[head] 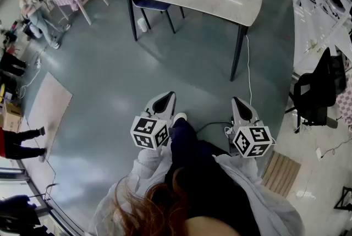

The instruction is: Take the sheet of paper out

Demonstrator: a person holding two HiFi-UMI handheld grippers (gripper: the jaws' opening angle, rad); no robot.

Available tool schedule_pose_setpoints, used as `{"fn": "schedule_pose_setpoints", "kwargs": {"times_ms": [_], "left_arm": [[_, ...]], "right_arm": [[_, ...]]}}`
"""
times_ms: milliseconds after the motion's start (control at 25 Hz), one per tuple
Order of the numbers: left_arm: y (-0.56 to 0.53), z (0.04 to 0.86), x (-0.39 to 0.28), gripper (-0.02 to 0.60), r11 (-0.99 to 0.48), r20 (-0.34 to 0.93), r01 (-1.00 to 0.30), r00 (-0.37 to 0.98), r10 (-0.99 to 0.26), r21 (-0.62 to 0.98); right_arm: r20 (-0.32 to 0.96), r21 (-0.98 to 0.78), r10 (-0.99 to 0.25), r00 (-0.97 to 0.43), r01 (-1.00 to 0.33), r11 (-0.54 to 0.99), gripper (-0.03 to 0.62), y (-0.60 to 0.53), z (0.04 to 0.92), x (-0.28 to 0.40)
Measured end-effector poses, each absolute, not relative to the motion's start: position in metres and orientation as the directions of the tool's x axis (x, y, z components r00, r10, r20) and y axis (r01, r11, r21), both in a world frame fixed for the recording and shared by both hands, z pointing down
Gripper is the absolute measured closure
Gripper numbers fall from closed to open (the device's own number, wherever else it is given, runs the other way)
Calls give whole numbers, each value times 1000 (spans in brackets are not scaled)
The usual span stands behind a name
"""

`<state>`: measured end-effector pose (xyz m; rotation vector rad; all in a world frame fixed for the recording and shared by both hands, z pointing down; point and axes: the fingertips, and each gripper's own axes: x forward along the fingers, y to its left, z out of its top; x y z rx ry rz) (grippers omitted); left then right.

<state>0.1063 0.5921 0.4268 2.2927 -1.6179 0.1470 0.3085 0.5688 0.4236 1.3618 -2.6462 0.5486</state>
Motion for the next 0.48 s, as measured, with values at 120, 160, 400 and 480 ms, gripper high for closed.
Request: {"fn": "schedule_pose_setpoints", "kwargs": {"times_ms": [120,160,400,480], "left_arm": [[591,429,109,574,-304,271,-930,353,-896,208],[591,429,110,574,-304,272,-930,354,-895,208],[590,431,107,574,-300,274,-931,350,-896,208],[589,431,108,574,-296,275,-932,346,-897,209]], "right_arm": [[264,-263,-762,-592,-804,534,585,568,425,310],[264,-264,-761,-592,-803,534,585,568,425,309],[275,-269,-766,-581,-811,519,583,566,430,307],[280,-280,-768,-576,-814,509,583,564,431,310]]}}
